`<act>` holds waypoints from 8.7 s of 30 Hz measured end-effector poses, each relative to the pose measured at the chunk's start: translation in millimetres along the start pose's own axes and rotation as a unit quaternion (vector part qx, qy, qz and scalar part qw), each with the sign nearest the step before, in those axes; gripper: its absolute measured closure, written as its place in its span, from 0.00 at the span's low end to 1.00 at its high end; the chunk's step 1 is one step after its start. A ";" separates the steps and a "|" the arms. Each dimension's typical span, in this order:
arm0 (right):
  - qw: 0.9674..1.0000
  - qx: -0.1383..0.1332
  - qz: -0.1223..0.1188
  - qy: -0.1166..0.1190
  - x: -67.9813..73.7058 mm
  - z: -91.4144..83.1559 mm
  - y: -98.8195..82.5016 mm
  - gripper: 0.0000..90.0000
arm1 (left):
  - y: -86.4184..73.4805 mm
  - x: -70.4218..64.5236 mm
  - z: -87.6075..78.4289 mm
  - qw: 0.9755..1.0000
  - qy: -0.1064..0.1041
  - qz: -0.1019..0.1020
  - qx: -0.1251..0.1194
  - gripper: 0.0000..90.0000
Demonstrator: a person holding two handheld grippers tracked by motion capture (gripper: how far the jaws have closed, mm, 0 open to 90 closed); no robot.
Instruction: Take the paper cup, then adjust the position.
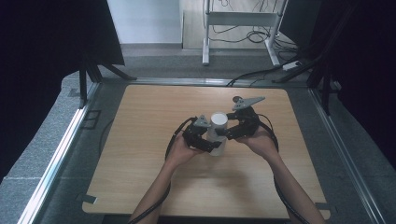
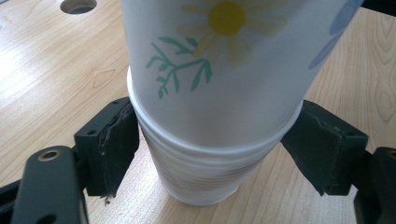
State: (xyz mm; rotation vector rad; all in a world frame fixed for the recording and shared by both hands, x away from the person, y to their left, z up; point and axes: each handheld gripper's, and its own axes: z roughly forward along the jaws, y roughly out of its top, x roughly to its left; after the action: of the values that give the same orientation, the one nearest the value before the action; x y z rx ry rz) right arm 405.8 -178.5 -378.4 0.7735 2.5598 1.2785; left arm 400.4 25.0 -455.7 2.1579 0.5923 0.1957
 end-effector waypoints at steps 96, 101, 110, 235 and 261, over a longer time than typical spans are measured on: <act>0.999 -0.041 -0.029 0.004 8.8 -70.4 69.1 0.41 | -0.8 0.4 -1.3 1.000 0.003 0.021 0.002 0.23; 0.999 -0.044 -0.026 0.002 8.2 -76.7 67.7 0.41 | -1.2 0.6 -2.0 1.000 0.001 0.020 0.003 0.22; 0.998 -0.048 -0.031 0.003 11.8 -85.5 61.7 0.41 | -0.2 -2.3 -6.3 1.000 -0.002 0.026 0.006 0.13; 0.992 -0.082 -0.044 0.087 70.4 -46.3 -63.6 0.41 | -35.5 -71.0 -25.6 0.992 -0.104 0.065 -0.041 0.13; 0.993 -0.068 -0.051 0.086 71.0 -39.6 -63.5 0.40 | -36.4 -70.1 -24.5 0.992 -0.100 0.078 -0.023 0.31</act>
State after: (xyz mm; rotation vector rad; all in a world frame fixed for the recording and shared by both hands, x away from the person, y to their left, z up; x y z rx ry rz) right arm 307.1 -200.3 -398.9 0.5208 2.5691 1.5287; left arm 318.2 27.5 -464.4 2.1472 0.3013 0.0751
